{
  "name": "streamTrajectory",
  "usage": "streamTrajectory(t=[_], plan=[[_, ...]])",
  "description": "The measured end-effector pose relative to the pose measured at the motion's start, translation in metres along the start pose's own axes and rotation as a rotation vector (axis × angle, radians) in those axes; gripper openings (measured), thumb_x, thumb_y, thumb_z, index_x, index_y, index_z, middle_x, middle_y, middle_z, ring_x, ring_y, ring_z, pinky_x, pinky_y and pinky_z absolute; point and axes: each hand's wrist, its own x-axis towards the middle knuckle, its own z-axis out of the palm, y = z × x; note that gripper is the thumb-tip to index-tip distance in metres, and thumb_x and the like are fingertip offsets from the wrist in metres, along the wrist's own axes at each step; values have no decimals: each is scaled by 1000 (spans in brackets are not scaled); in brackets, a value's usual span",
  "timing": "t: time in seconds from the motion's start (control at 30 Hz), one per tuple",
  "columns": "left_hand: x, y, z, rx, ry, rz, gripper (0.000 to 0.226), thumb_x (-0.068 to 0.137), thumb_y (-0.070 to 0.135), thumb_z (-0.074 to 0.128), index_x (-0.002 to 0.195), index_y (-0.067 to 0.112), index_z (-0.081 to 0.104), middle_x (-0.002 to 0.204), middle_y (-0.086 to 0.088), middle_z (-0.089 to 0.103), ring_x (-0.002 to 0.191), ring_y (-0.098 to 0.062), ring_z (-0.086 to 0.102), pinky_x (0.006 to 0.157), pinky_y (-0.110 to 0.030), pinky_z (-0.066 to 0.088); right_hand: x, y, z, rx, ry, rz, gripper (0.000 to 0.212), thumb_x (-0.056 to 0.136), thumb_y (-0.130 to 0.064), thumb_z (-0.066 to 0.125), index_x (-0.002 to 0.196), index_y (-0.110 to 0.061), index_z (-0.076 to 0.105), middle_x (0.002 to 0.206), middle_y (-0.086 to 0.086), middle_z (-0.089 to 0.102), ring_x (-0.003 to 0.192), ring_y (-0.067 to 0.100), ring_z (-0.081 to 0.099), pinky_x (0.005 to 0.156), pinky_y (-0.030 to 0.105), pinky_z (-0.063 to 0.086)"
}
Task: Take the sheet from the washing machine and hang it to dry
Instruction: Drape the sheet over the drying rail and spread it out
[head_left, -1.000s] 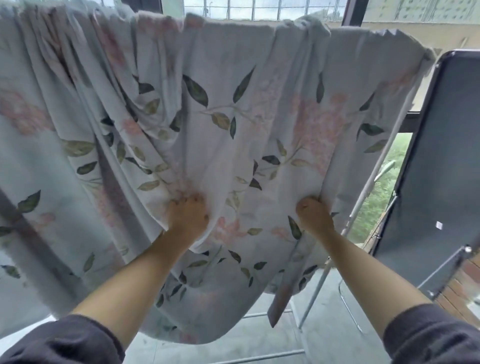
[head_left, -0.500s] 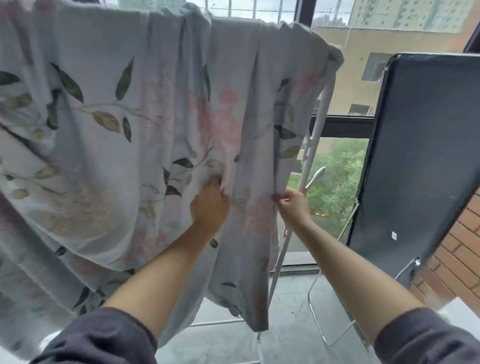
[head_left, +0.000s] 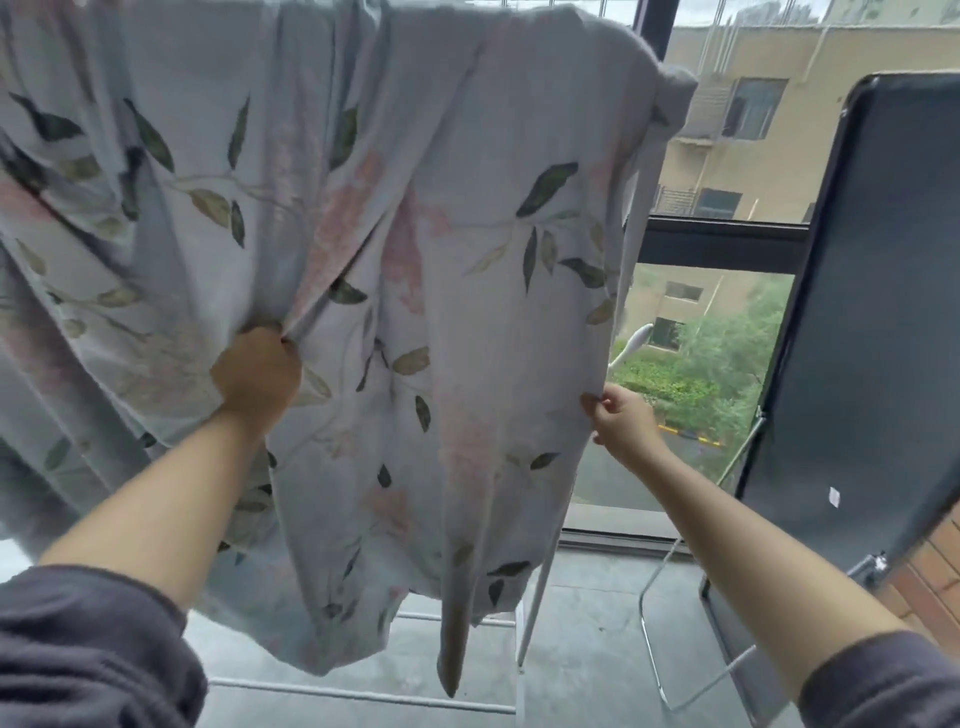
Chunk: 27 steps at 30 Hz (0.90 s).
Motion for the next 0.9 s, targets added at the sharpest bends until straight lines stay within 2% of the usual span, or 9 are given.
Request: streamTrajectory(t=[0.17, 0.27, 0.43, 0.5, 0.57, 0.67, 0.7, 0.77, 0.9], plan=[[-12, 20, -12, -92, -18, 14, 25, 87, 17, 50, 106, 3, 59, 110, -25, 59, 101, -45, 56, 80, -47, 46, -9, -25, -2, -49, -229, -90, 7, 90, -15, 57, 94, -20, 61, 89, 6, 66, 80, 23, 61, 80, 49, 54], [-21, 49, -20, -243, 50, 104, 31, 85, 20, 59, 109, 3, 49, 112, -21, 54, 102, -41, 53, 77, -48, 45, -16, -43, -10, -24, -415, -166, 29, 89, -14, 57, 112, -30, 49, 93, 4, 65, 76, 18, 58, 74, 39, 54], [-43, 116, -40, -351, 46, 320, 58, 86, 27, 58, 131, 13, 23, 117, -16, 55, 96, -37, 58, 76, -41, 49, -8, -74, -26, 279, -280, -250, 43, 88, -7, 53, 124, -27, 44, 101, 0, 66, 82, 15, 63, 69, 24, 47], [-46, 135, -45, -392, 26, 372, 66, 87, 27, 58, 131, 26, 9, 125, -14, 54, 90, -36, 61, 73, -45, 53, -1, -81, -31, 224, -218, -311, 31, 85, -13, 55, 114, -20, 50, 91, 12, 61, 83, 23, 58, 81, 35, 38], [-46, 144, -48, -373, 121, 424, 62, 84, 20, 60, 133, 14, 23, 131, -15, 48, 97, -36, 58, 74, -44, 52, -2, -88, -34, 229, -200, -358, 23, 86, -10, 56, 108, -13, 50, 84, 2, 53, 81, 12, 51, 85, 30, 33], [-49, 152, -48, -305, 507, 808, 38, 75, 4, 62, 111, 5, 50, 108, -14, 52, 93, -32, 53, 76, -39, 45, -10, -101, -38, 326, -252, -400, 39, 88, -14, 47, 126, -12, 47, 110, -12, 53, 93, -21, 47, 83, -2, 31], [-52, 157, -47, -305, 538, 931, 33, 74, 3, 62, 106, 6, 53, 101, -12, 54, 88, -29, 53, 75, -35, 43, -9, -103, -37, 351, -268, -387, 46, 87, -20, 42, 132, -11, 45, 122, -12, 50, 103, -20, 45, 84, -2, 32], [-54, 168, -41, -371, 331, 1005, 18, 80, 11, 62, 98, 9, 57, 90, -7, 57, 77, -28, 56, 66, -34, 44, -6, -104, -35, 429, -294, -316, 55, 81, -29, 35, 132, -12, 49, 134, -10, 47, 118, -4, 45, 91, 15, 42], [-54, 191, -34, -544, -199, 787, 25, 88, 48, 53, 95, 25, 58, 82, 13, 62, 75, -7, 60, 68, -30, 52, -1, -103, -32, 563, -325, -298, 43, 91, -31, 31, 115, -31, 66, 141, -14, 46, 129, 8, 45, 100, 39, 45]])
